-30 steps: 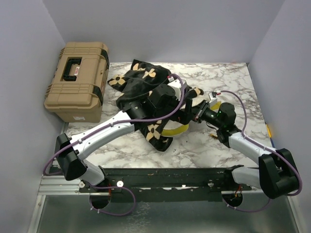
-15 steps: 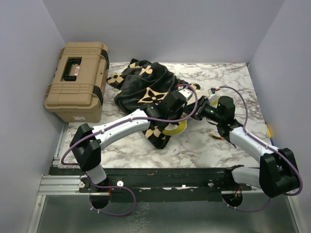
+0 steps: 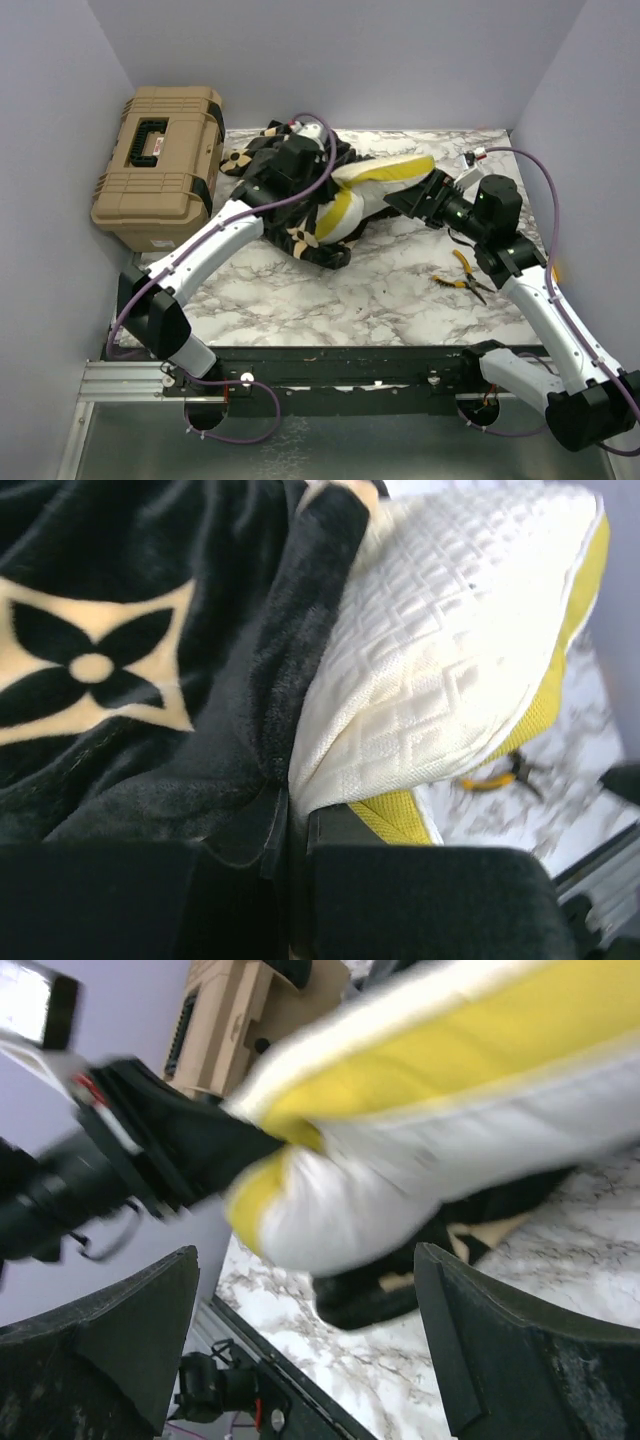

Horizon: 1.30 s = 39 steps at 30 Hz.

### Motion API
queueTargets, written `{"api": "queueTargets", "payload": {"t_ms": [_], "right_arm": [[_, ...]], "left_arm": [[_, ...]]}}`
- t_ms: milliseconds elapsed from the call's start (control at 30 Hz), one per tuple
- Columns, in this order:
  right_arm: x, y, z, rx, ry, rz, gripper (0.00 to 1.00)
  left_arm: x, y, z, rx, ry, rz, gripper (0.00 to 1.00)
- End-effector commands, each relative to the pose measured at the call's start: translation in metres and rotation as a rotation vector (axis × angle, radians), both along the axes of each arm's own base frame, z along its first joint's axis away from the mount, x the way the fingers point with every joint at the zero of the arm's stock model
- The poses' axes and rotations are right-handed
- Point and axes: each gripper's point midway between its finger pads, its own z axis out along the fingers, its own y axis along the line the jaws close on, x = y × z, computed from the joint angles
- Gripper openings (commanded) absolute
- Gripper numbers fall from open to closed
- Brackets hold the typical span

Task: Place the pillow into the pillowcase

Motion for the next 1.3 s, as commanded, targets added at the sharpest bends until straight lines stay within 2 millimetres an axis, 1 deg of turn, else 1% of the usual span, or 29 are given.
{"api": "queueTargets", "payload": {"t_ms": [0, 100, 167, 267, 300, 367, 400, 500, 567, 633, 700, 800, 867, 933, 1067, 1200, 1233, 1267], "right_arm": [[-0.014, -0.002, -0.061, -0.067, 0.138, 0.023, 0.92], [-0.015, 0.012, -0.088, 0.007, 0.217, 0.085, 0.91], [-0.011, 0.024, -0.099, 0.087, 0.235, 0.124, 0.91], [-0.008, 0.036, -0.127, 0.189, 0.325, 0.148, 0.9], [-0.004, 0.041, -0.139, 0.219, 0.364, 0.16, 0.9], [0.002, 0.049, -0.15, 0.284, 0.393, 0.182, 0.9], [0.005, 0.052, -0.152, 0.325, 0.393, 0.195, 0.9], [0.019, 0.061, -0.144, 0.436, 0.353, 0.236, 0.89], [0.027, 0.067, -0.13, 0.491, 0.305, 0.275, 0.87], [0.033, 0.07, -0.116, 0.52, 0.267, 0.301, 0.83], [0.043, 0.067, -0.119, 0.494, 0.279, 0.248, 0.83], [0.063, 0.053, -0.139, 0.393, 0.332, 0.108, 0.86], [0.075, 0.045, -0.146, 0.353, 0.332, 0.065, 0.87], [0.088, 0.038, -0.148, 0.353, 0.317, 0.037, 0.86], [0.12, 0.03, -0.141, 0.389, 0.26, 0.037, 0.85], [0.148, 0.034, -0.13, 0.401, 0.217, 0.069, 0.82], [0.154, 0.035, -0.128, 0.409, 0.209, 0.074, 0.79], [0.159, 0.035, -0.125, 0.417, 0.203, 0.076, 0.72]], "left_arm": [[0.035, 0.05, 0.115, -0.323, -0.173, 0.216, 0.0], [0.039, 0.068, 0.151, -0.441, -0.213, 0.235, 0.0], [0.041, 0.078, 0.173, -0.479, -0.251, 0.248, 0.0], [0.038, 0.085, 0.194, -0.533, -0.265, 0.237, 0.0], [0.037, 0.088, 0.2, -0.556, -0.265, 0.236, 0.0], [0.035, 0.091, 0.211, -0.599, -0.266, 0.229, 0.0], [0.034, 0.092, 0.217, -0.617, -0.267, 0.223, 0.0], [0.027, 0.092, 0.231, -0.642, -0.283, 0.19, 0.0], [0.024, 0.092, 0.232, -0.643, -0.284, 0.182, 0.0], [0.023, 0.093, 0.226, -0.636, -0.277, 0.184, 0.0], [0.02, 0.093, 0.22, -0.627, -0.268, 0.178, 0.0], [0.013, 0.093, 0.215, -0.627, -0.253, 0.159, 0.0], [0.006, 0.091, 0.212, -0.631, -0.239, 0.138, 0.0], [-0.001, 0.09, 0.212, -0.635, -0.236, 0.117, 0.0], [-0.014, 0.092, 0.206, -0.632, -0.226, 0.096, 0.0], [-0.021, 0.09, 0.193, -0.643, -0.178, 0.084, 0.0], [-0.023, 0.089, 0.19, -0.648, -0.167, 0.08, 0.0], [-0.025, 0.088, 0.187, -0.647, -0.156, 0.075, 0.0]]}}
